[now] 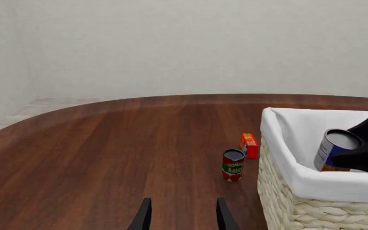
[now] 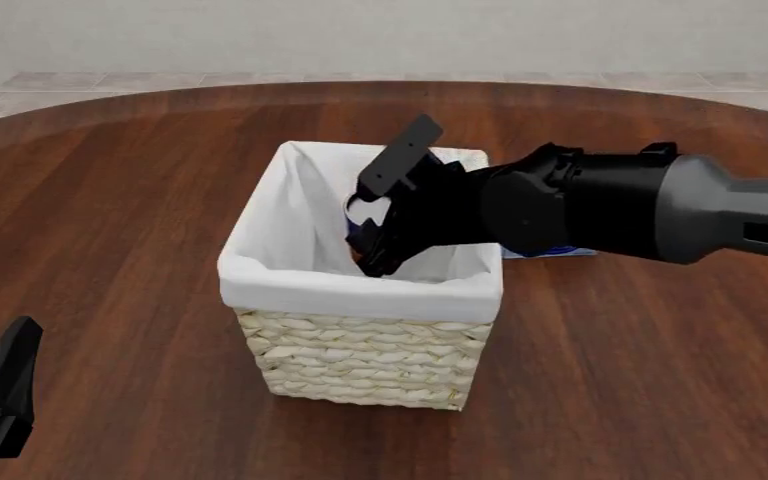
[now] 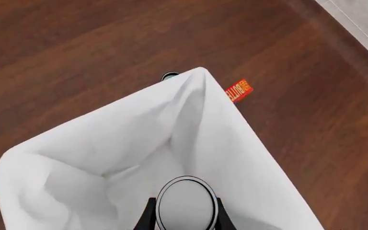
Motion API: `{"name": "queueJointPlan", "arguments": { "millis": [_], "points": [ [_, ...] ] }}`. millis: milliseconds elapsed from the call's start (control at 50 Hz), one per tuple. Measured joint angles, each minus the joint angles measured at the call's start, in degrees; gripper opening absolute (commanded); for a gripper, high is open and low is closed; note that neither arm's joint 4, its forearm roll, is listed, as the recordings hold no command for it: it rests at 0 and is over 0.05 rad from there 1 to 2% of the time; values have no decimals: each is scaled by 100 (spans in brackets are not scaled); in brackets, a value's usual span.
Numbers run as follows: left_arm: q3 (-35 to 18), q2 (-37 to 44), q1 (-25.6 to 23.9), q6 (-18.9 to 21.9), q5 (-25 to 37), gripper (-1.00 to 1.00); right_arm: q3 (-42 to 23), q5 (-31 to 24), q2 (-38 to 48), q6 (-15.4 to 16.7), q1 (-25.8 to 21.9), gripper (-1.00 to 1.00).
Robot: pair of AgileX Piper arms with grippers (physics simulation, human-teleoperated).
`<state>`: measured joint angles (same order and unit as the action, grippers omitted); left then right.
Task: Pick up the alphabet soup and put it in the basket.
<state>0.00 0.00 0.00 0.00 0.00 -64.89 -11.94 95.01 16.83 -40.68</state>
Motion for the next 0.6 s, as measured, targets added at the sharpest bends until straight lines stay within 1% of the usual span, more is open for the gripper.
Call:
{"name": "queueJointPlan", "arguments": {
  "millis": [60, 80, 600],
  "points": [
    [0, 0, 0, 0, 0, 100, -5, -2, 20, 6, 12, -100],
    [0, 0, 0, 0, 0, 100, -8, -2, 27, 9, 17, 100],
    [0, 0, 0, 0, 0, 100, -73, 36, -4, -103, 71, 100]
  ]
}}
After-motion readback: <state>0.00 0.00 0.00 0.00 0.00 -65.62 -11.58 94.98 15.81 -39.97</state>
